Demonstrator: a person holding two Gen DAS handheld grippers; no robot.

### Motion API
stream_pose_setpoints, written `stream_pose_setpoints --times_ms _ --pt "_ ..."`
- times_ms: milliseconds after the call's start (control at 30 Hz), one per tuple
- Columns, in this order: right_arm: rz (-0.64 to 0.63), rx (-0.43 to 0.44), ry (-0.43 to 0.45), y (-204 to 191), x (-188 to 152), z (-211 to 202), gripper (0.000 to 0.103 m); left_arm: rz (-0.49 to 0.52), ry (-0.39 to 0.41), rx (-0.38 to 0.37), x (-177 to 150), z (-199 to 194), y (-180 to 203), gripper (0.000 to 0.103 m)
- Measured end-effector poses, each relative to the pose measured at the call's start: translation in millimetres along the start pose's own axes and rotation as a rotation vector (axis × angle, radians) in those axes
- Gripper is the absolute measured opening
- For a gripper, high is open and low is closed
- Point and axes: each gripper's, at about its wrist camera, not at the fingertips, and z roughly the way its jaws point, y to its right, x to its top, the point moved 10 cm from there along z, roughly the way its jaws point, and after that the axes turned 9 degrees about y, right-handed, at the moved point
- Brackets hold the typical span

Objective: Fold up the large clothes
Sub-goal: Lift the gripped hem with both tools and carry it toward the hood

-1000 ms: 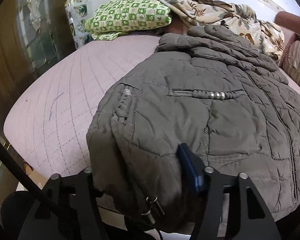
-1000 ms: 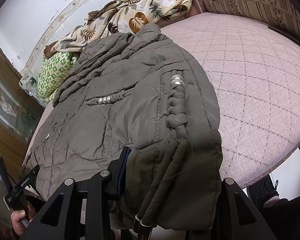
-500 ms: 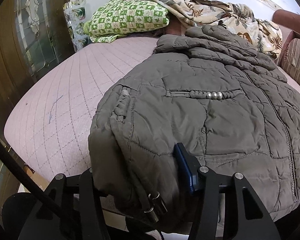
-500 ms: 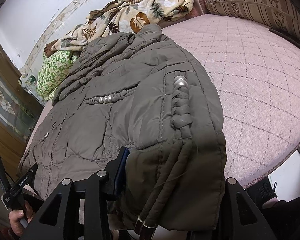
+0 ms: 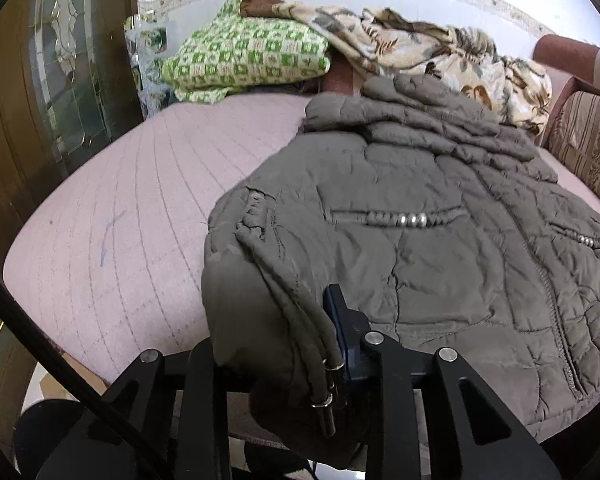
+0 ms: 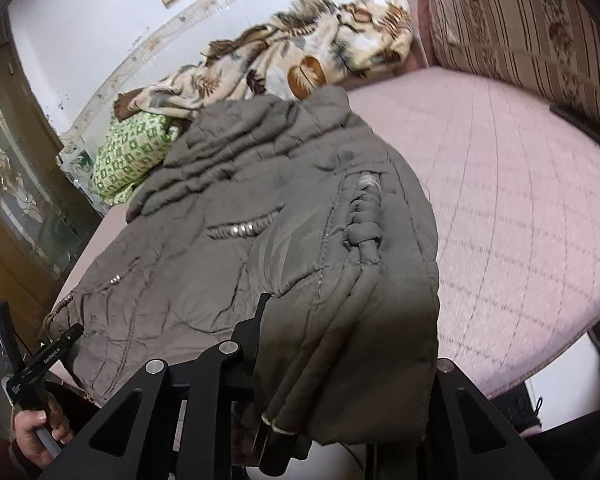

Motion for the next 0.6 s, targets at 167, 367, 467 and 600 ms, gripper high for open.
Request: stream_pose_setpoints --times_ms 167,367,467,600 --pt "-0.037 0.008 0.05 -10.2 13.4 -11.0 0.026 0.039 0.067 0.005 13.5 -15.0 4.7 0.023" --pt "-0.079 0.026 0.099 -20.9 25.8 -29.2 0.024 0.035 0.104 -0.003 21.6 -28.3 3.6 0.022" --pt "-0.103 0.034 0.112 -26.9 29.8 -37.1 0.022 0.019 0.11 -0.009 25.2 -34.1 0.0 0.022" --pt "-0.122 0.052 0.13 -34.3 37.6 -47.0 0.021 0.008 0.126 -0.016 30.8 -42.0 -2.7 0.022"
